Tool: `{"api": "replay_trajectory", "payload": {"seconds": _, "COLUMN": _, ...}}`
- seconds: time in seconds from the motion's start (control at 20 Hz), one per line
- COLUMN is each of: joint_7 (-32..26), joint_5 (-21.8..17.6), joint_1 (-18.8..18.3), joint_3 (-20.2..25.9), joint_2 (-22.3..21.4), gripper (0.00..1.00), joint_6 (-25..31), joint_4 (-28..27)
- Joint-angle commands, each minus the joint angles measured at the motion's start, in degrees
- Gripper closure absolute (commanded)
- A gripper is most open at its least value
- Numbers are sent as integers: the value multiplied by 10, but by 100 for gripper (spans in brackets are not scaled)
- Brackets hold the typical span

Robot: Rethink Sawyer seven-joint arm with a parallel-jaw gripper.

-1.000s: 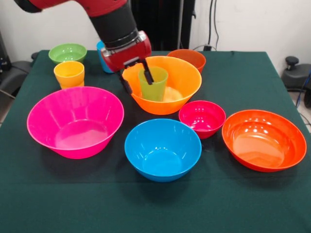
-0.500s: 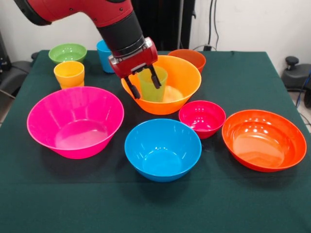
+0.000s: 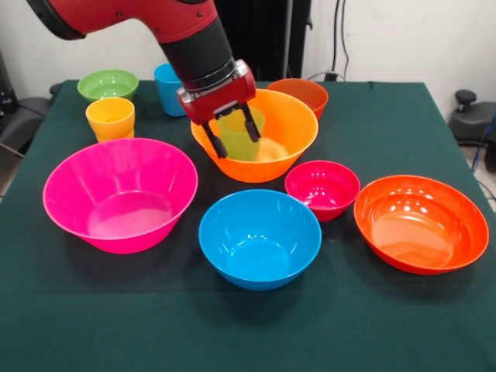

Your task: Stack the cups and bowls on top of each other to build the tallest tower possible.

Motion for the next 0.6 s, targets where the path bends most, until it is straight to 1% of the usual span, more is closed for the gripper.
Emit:
{"api": "replay_trajectory", "payload": {"seconds": 0.05, "joint_7": 42, "joint_5": -20, "joint_1": 48, "joint_3": -25, "joint_2": -19, "gripper": 0, "joint_6": -34, "joint_4": -29}}
{"api": "replay_trajectory", "payload": {"seconds": 0.2, "joint_7": 44, "joint_5": -11, "joint_1": 50, "joint_3": -25, "joint_2": -30, "gripper": 0, "joint_6": -28, "joint_4": -27}}
{"api": "replay_trajectory", "payload": {"seconds": 0.45, "joint_7": 40, "joint_5": 19, "joint_1": 41, "joint_3": -14, "joint_2": -87, "gripper": 0, "joint_6": 14, "joint_4": 5}}
{"api": "replay_trajectory", "payload": {"seconds": 0.6, "joint_7": 39, "joint_5": 39, "joint_1": 33, "joint_3": -6, "joint_2": -113, "gripper": 0, "joint_6": 25, "joint_4": 26}}
